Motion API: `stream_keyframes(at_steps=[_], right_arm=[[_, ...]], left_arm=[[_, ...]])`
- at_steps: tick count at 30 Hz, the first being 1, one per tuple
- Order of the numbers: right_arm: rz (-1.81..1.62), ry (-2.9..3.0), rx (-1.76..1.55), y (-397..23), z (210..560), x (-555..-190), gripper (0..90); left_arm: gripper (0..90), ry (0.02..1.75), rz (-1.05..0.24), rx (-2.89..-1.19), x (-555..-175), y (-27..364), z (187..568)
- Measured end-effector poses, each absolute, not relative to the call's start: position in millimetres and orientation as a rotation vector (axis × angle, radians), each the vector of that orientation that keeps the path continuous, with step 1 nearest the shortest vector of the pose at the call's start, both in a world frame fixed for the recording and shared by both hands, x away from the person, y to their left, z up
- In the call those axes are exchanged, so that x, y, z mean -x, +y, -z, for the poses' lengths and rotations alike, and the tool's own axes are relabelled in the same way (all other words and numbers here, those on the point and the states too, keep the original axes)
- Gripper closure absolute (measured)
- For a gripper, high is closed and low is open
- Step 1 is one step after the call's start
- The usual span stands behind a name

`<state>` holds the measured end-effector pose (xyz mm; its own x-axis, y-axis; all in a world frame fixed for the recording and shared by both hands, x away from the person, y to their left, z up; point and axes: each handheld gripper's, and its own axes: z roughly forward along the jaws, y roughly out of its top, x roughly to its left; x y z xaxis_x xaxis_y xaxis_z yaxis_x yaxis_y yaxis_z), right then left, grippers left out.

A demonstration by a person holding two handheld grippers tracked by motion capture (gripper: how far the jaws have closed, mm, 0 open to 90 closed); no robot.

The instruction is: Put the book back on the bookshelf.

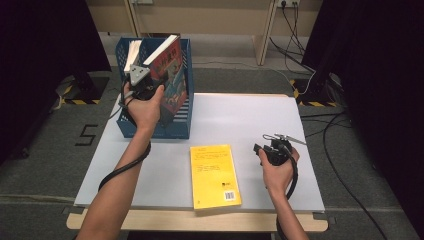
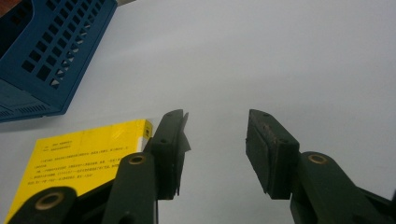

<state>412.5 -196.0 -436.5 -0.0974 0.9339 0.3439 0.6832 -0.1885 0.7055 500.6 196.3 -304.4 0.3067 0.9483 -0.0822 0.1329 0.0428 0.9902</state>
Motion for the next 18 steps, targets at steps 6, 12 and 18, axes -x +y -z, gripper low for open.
stream_keyframes(at_steps=[6, 12, 18], right_arm=[[-1.17, 1.773, -1.877, -195.7, 437.9, -411.5, 57.4], [-1.165, 1.783, -1.879, -194.9, 438.3, -411.6, 57.4], [-1.159, 1.789, -1.863, -194.8, 439.1, -412.3, 57.4]], left_arm=[[73.9, 1.093, -0.868, -1.385, -505.7, 194.3, 305.6], [73.9, 1.105, -0.871, -1.376, -513.7, 191.8, 307.0], [73.9, 1.101, -0.875, -1.38, -519.8, 187.3, 306.1]])
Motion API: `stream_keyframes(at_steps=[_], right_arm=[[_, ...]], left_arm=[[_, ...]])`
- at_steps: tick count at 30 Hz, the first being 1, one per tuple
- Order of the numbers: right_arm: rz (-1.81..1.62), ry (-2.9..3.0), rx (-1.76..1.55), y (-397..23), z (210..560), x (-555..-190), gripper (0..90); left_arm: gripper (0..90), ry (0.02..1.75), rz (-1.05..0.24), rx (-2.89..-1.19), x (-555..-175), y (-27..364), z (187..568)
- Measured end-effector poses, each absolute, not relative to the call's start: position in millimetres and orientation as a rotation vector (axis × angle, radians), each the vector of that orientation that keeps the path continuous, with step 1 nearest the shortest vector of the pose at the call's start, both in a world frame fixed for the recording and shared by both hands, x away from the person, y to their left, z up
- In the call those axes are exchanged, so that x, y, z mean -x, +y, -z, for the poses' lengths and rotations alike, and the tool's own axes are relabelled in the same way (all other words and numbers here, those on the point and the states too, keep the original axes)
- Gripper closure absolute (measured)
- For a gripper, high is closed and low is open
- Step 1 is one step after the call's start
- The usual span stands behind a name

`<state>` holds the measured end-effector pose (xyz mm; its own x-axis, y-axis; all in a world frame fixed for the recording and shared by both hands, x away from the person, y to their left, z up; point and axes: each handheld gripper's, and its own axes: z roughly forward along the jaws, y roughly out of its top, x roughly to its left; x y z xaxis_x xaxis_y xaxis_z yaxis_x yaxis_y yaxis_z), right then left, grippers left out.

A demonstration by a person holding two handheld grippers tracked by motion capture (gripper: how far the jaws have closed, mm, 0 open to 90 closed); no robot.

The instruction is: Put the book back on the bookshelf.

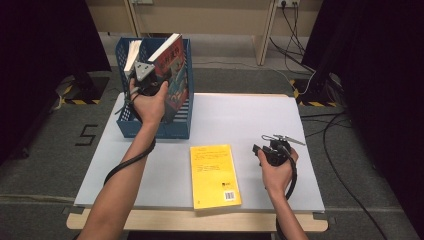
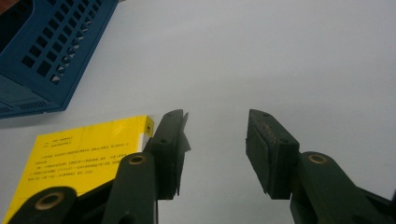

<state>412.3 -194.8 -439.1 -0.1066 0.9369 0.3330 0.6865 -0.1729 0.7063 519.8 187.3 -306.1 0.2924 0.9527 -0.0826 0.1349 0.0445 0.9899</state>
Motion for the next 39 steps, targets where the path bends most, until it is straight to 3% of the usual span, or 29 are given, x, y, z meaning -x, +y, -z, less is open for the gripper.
stream_keyframes(at_steps=[39], right_arm=[[-1.164, 1.787, -1.903, -195.8, 451.0, -409.7, 57.4]], left_arm=[[73.8, 1.139, -0.894, -1.413, -561.3, 182.5, 331.3]])
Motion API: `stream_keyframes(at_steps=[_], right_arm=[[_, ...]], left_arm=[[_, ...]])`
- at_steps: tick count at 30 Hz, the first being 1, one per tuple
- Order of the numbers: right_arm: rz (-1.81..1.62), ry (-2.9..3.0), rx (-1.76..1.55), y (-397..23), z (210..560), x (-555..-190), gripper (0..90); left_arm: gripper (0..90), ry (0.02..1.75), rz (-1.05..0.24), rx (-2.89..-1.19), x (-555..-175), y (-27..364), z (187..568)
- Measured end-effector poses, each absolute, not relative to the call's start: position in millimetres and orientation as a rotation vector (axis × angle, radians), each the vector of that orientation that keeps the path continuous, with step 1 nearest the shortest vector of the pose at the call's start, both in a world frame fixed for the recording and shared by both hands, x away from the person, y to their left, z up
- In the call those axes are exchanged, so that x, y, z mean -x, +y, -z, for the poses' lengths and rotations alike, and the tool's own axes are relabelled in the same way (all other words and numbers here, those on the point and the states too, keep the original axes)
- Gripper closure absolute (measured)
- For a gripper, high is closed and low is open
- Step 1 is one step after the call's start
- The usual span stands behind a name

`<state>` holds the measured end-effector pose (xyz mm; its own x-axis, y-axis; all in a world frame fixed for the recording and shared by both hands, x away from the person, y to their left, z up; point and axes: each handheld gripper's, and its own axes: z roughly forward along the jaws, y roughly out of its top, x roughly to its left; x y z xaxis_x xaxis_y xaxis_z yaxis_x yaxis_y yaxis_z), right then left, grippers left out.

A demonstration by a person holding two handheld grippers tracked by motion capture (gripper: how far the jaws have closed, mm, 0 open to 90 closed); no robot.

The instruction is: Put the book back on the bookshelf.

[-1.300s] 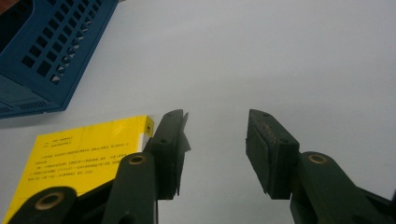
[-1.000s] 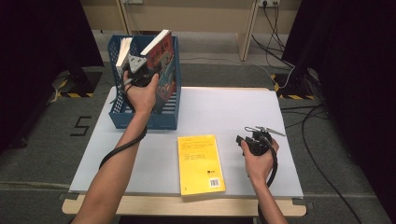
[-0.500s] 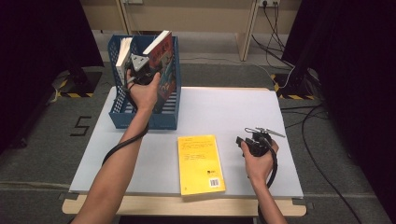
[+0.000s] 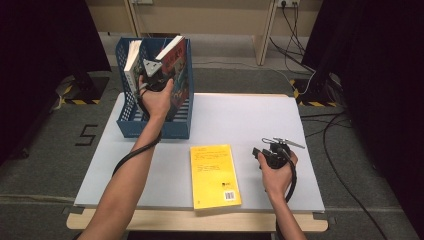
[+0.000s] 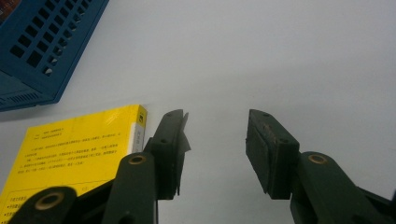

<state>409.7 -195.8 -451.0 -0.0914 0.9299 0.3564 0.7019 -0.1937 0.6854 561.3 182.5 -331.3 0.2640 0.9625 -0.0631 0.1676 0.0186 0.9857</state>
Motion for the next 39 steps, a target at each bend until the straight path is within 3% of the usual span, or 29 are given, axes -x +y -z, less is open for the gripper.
stream_keyframes(at_steps=[39], right_arm=[[-1.173, 1.794, -1.905, -196.3, 462.7, -408.8, 57.4]], left_arm=[[73.8, 1.177, -0.928, -1.439, -574.5, 169.6, 366.4]])
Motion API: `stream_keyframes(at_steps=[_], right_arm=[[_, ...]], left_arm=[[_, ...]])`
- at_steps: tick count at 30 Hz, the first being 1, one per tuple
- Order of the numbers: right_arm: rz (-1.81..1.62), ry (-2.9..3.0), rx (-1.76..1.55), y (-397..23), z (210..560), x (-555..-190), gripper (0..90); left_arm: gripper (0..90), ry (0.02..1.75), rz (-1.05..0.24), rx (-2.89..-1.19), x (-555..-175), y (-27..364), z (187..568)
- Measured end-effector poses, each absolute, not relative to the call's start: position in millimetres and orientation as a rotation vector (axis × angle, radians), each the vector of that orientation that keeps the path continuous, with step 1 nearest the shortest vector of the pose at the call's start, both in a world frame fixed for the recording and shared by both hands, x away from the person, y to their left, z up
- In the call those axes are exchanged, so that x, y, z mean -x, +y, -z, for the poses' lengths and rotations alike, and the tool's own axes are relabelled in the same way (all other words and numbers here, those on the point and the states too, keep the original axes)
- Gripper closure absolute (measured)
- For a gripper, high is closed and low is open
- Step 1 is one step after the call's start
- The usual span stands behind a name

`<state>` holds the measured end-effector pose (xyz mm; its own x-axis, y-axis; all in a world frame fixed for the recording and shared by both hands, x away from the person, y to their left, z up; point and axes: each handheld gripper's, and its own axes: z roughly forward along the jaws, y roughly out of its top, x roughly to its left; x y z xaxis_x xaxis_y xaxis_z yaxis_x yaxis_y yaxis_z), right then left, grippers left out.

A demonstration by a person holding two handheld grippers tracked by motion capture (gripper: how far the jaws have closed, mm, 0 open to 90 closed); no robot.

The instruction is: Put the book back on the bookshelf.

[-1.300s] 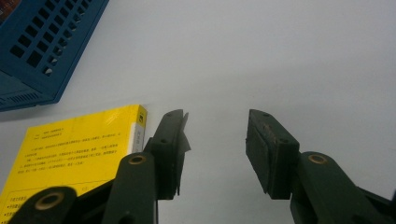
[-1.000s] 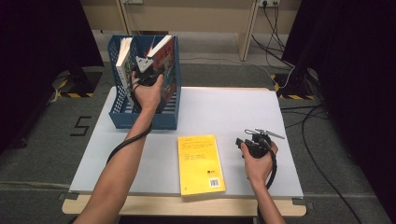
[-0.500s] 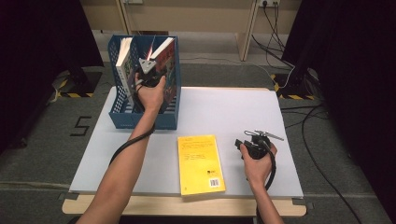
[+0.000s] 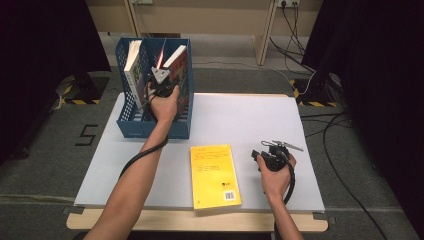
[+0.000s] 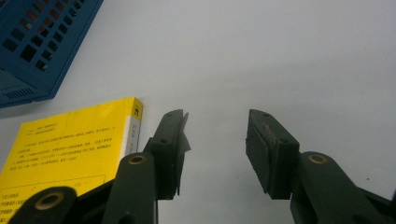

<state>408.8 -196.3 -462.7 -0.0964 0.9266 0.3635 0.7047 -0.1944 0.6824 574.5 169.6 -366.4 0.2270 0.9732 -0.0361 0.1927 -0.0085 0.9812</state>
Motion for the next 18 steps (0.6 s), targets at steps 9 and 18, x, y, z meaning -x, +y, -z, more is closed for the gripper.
stream_keyframes(at_steps=[9, 18], right_arm=[[-1.166, 1.802, -1.892, -194.5, 464.3, -408.5, 57.4], [-1.163, 1.807, -1.891, -194.1, 465.7, -406.9, 57.3]], left_arm=[[73.5, 1.193, -0.948, -1.447, -575.1, 168.3, 379.7], [73.2, 1.191, -0.952, -1.473, -569.0, 173.7, 384.5]])
